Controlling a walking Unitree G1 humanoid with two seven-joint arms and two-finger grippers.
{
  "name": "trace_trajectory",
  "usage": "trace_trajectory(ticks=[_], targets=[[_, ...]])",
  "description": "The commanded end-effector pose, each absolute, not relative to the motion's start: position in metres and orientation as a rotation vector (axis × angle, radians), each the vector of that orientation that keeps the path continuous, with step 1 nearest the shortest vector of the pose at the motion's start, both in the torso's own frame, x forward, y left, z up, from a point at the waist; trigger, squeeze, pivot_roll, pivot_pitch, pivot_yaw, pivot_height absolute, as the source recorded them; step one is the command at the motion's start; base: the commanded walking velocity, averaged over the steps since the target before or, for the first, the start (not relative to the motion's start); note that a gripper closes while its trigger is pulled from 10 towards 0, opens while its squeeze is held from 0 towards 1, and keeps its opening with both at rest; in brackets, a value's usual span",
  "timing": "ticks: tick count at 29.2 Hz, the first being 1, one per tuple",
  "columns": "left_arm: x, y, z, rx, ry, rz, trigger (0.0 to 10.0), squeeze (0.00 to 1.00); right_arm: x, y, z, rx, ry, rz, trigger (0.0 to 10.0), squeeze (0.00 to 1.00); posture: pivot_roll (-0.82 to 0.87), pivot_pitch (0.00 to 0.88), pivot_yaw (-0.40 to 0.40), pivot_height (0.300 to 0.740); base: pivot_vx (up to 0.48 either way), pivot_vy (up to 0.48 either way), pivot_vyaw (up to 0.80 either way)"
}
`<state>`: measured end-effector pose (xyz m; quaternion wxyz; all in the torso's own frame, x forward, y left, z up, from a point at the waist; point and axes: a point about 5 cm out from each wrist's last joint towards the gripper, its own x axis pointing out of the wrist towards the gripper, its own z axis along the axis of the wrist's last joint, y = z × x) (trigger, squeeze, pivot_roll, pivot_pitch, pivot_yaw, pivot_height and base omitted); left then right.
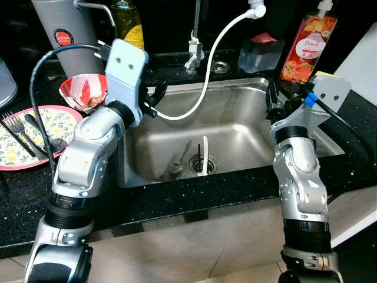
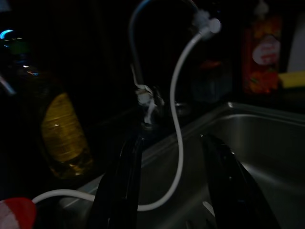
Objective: Kitchen organization
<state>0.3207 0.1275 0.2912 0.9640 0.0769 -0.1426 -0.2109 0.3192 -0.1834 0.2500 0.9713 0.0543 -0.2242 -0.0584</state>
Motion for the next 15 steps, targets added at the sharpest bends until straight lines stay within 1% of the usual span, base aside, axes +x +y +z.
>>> trace_trajectory(ticks=[1, 3, 4, 7, 8, 9, 12, 15], targets=[[0.322, 0.136, 0.298, 0.135, -0.317, -0.367, 10.0, 0.00, 0.318, -0.185, 0.251, 0.110, -0.452, -0.127, 10.0, 0.00, 0.10, 0.000, -0.014, 0.740, 0.000, 0.000, 0.00], [0.323, 0.139, 0.298, 0.149, -0.313, -0.343, 10.0, 0.00, 0.318, -0.185, 0.251, 0.110, -0.451, -0.124, 10.0, 0.00, 0.10, 0.000, -0.014, 0.740, 0.000, 0.000, 0.00], [0.326, 0.147, 0.294, 0.201, -0.287, -0.300, 10.0, 0.00, 0.318, -0.184, 0.250, 0.110, -0.449, -0.120, 10.0, 0.00, 0.10, 0.000, -0.016, 0.740, 0.000, 0.000, 0.00], [0.328, 0.149, 0.293, 0.225, -0.271, -0.284, 10.0, 0.00, 0.318, -0.183, 0.250, 0.110, -0.448, -0.120, 10.0, 0.00, 0.10, 0.000, -0.016, 0.740, 0.000, 0.000, 0.00], [0.332, 0.161, 0.287, 0.351, -0.214, -0.211, 10.0, 0.00, 0.318, -0.184, 0.250, 0.112, -0.447, -0.123, 10.0, 0.00, 0.10, 0.000, -0.016, 0.740, 0.000, 0.000, 0.00], [0.332, 0.161, 0.287, 0.351, -0.214, -0.211, 10.0, 0.00, 0.318, -0.184, 0.250, 0.112, -0.447, -0.123, 10.0, 0.00, 0.10, 0.000, -0.016, 0.740, 0.000, 0.000, 0.00], [0.332, 0.176, 0.292, 0.450, -0.210, -0.138, 10.0, 0.00, 0.318, -0.184, 0.250, 0.112, -0.448, -0.123, 10.0, 0.00, 0.11, 0.000, -0.017, 0.740, 0.000, 0.000, 0.00], [0.332, 0.180, 0.294, 0.457, -0.216, -0.117, 10.0, 0.00, 0.318, -0.183, 0.250, 0.112, -0.447, -0.121, 10.0, 0.00, 0.11, 0.000, -0.014, 0.740, 0.000, 0.000, 0.00]])
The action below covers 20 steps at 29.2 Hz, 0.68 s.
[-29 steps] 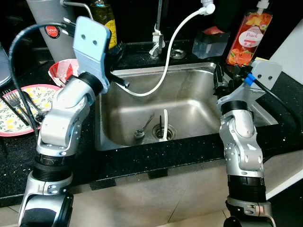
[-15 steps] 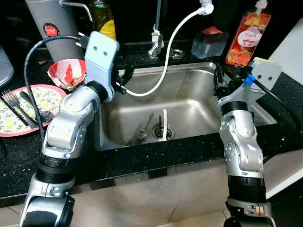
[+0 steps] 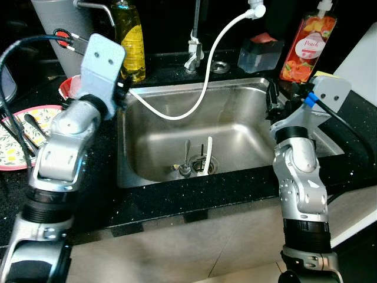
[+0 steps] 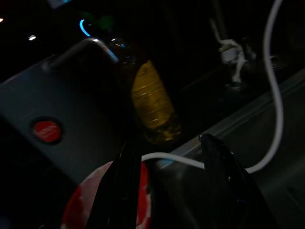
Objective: Kitchen organization
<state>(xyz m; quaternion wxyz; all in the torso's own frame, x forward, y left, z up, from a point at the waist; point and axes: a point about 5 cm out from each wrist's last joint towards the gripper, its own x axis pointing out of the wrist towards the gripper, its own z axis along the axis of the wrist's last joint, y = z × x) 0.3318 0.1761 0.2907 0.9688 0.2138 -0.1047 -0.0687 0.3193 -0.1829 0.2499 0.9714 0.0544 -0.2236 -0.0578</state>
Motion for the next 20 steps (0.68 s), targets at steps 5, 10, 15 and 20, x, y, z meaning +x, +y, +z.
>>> trace_trajectory(ticks=[5, 10, 15, 20], targets=[[0.3347, 0.1839, 0.2938, 0.497, -0.214, -0.086, 10.0, 0.00, 0.3189, -0.1836, 0.2499, 0.114, -0.447, -0.123, 10.0, 0.00, 0.11, 0.000, -0.017, 0.740, 0.000, 0.000, 0.00], [0.3355, 0.1845, 0.2925, 0.508, -0.209, -0.079, 10.0, 0.00, 0.3187, -0.1831, 0.2493, 0.113, -0.445, -0.119, 10.0, 0.00, 0.11, 0.000, -0.018, 0.740, 0.000, 0.000, 0.00], [0.3357, 0.1844, 0.2919, 0.524, -0.209, -0.081, 10.0, 0.00, 0.3192, -0.1837, 0.2501, 0.112, -0.446, -0.121, 10.0, 0.00, 0.11, 0.000, -0.018, 0.740, 0.000, 0.000, 0.00], [0.3362, 0.1852, 0.2919, 0.526, -0.210, -0.078, 10.0, 0.00, 0.3194, -0.1840, 0.2497, 0.112, -0.445, -0.123, 10.0, 0.00, 0.11, 0.000, -0.017, 0.740, 0.000, 0.000, 0.00]])
